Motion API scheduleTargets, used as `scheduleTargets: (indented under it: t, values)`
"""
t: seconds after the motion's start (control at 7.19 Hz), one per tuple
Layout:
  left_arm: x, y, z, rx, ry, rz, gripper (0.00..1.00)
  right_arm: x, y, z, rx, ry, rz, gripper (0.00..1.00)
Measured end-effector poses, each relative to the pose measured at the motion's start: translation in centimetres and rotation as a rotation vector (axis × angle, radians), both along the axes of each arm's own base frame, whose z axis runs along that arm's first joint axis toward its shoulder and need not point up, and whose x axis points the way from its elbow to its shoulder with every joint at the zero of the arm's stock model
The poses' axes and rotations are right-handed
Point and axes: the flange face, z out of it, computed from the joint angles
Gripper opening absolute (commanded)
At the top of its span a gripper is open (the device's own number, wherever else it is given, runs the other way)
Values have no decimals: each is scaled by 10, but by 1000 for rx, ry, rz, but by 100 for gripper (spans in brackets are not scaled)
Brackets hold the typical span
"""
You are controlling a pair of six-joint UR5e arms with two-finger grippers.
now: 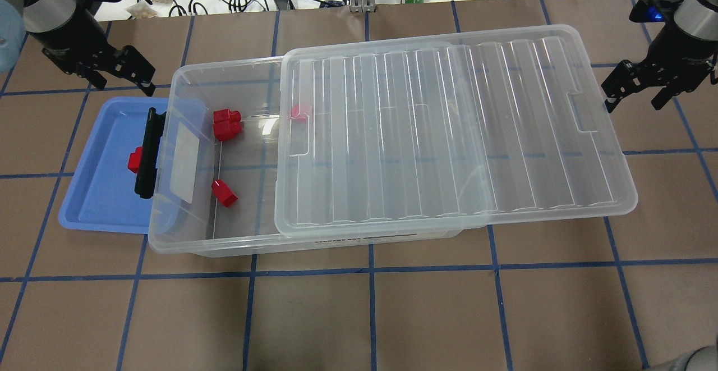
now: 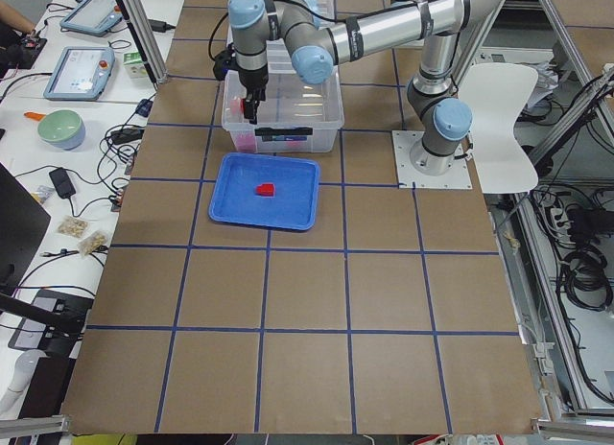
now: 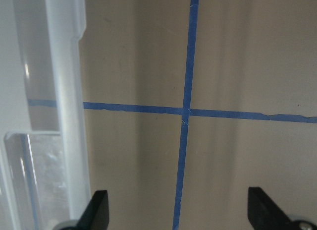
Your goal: Place red block in blue tray from box
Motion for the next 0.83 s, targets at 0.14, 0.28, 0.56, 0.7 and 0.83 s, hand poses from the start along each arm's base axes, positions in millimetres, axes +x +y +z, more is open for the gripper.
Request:
scheduleTargets:
  t: [0.14,0.28,0.56,0.7,0.83]
  values:
    - [-25,10,14,-8,-8,-7,100,6,-1,-1,0,2,-4,100]
    - [-42,19,25,-22,-10,11,100,13,-3,-1,1,5,-13,100]
    - [-91,38,37,-10,-25,41,100,28,-5,-1,3,11,-32,100]
    - [-112,45,38,-3,-44,75,100,37,-6,-1,4,14,-41,100]
    - [-126,51,39,1,-52,104,100,47,-7,-1,4,18,-52,100]
